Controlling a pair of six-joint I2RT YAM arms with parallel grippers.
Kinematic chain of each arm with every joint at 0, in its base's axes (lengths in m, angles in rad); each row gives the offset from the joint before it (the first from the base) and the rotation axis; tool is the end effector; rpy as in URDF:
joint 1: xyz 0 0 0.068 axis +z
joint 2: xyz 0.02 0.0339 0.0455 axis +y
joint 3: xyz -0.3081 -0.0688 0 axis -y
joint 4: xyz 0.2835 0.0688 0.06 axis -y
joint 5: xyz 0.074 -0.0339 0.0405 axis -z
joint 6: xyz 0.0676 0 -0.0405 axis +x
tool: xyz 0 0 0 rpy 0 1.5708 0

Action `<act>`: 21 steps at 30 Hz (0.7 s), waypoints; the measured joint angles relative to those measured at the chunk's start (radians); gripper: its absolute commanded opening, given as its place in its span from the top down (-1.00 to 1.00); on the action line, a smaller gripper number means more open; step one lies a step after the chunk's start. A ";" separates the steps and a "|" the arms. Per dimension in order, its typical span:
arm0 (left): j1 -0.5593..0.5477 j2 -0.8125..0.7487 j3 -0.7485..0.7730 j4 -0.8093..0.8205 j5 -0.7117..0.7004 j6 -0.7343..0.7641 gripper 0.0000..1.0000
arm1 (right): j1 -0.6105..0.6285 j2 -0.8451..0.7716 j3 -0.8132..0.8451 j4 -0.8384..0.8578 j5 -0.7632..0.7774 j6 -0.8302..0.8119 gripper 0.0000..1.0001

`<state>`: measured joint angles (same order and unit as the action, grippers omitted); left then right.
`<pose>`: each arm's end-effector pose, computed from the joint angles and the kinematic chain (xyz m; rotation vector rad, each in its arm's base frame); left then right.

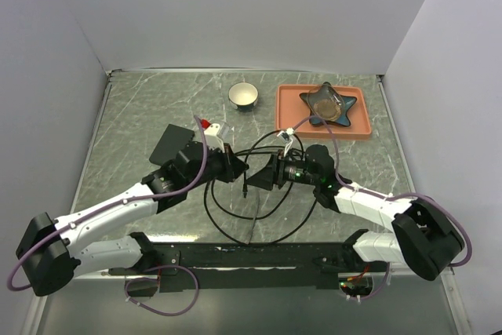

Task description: Insert the plug into the switch port

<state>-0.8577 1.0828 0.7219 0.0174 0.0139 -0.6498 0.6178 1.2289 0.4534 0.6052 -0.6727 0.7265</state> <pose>0.1925 -0.2240 0.2940 0.2230 2.0408 -1.0000 0.2089 0.2001 0.2266 -0.4554 1.9259 1.5155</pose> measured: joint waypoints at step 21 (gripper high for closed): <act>0.001 0.009 0.000 0.052 0.025 -0.002 0.63 | 0.048 0.050 -0.016 0.131 -0.043 0.032 1.00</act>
<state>-0.8566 1.0920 0.7219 0.0696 0.0391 -0.6514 0.6662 1.2793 0.4374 0.7364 -0.7158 0.7586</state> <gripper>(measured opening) 0.097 0.033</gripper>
